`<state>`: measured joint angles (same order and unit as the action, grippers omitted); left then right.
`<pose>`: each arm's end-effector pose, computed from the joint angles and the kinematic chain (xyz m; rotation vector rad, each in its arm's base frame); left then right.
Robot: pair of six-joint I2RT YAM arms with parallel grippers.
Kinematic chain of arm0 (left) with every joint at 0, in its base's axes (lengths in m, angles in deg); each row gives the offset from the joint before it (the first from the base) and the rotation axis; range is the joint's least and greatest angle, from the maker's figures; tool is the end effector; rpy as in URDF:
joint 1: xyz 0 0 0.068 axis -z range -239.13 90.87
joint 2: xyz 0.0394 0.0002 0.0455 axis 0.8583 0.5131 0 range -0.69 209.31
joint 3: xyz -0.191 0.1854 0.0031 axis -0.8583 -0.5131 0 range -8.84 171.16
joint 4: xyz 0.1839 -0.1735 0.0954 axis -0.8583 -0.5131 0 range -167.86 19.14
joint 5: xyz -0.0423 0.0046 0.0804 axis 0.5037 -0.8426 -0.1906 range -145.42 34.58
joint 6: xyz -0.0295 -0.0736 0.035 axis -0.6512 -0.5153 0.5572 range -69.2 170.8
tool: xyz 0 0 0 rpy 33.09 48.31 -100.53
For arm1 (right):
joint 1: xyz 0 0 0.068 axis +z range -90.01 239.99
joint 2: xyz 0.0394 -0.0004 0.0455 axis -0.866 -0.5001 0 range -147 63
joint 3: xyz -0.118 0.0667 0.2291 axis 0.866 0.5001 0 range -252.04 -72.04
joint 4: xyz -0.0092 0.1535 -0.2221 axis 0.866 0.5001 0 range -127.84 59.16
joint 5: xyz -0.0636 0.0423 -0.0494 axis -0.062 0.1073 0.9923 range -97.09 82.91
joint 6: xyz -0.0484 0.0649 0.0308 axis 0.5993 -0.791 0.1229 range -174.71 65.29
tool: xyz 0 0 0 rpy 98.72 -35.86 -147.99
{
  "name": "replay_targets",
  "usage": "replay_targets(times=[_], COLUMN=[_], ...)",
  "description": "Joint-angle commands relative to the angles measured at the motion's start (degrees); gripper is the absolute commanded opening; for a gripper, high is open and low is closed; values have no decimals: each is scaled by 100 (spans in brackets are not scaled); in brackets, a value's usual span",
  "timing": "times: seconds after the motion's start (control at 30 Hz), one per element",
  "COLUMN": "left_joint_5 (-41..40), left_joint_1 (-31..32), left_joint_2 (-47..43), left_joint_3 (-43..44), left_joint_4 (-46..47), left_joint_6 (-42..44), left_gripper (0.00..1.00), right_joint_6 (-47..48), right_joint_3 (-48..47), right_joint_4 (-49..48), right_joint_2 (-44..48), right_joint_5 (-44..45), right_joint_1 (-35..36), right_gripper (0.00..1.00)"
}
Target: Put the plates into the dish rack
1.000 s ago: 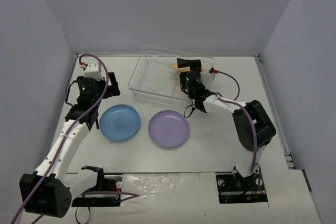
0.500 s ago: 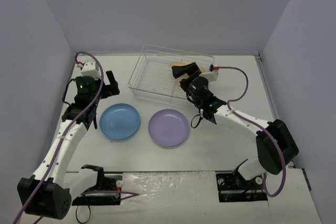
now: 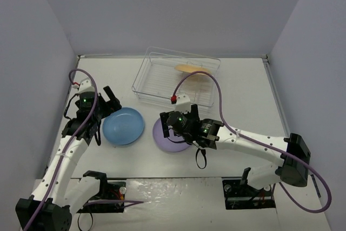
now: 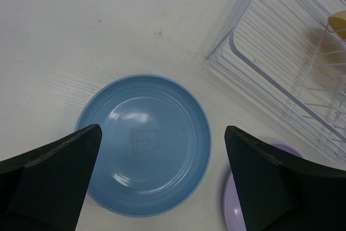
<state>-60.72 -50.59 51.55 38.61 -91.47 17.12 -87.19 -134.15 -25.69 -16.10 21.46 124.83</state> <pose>0.2551 -0.0311 0.2908 -0.5001 1.9697 -0.3746 0.1843 0.3062 0.2803 -0.2749 2.0394 0.5556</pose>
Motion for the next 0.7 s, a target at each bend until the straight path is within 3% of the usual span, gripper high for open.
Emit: replay_targets(times=[0.0,0.23,0.43,0.67], left_joint_5=[-322,-352,-397,-491], left_joint_1=[-54,-62,-58,-62], left_joint_2=[-135,-153,-153,-126], left_joint_3=[37,-104,-139,-151], left_joint_4=[57,136,149,150], left_joint_6=[-306,-335,-293,-283], left_gripper=[97,97,97,97], right_joint_6=[-935,-1453,-1423,-1410], right_joint_3=[678,1385,2306,2327], right_joint_4=[982,767,-682,-1068], right_joint_2=[481,959,1007,566], right_joint_5=[467,279,-629,-533], right_joint_1=[-50,-217,-1199,-1282], right_gripper=[100,99,97,95])
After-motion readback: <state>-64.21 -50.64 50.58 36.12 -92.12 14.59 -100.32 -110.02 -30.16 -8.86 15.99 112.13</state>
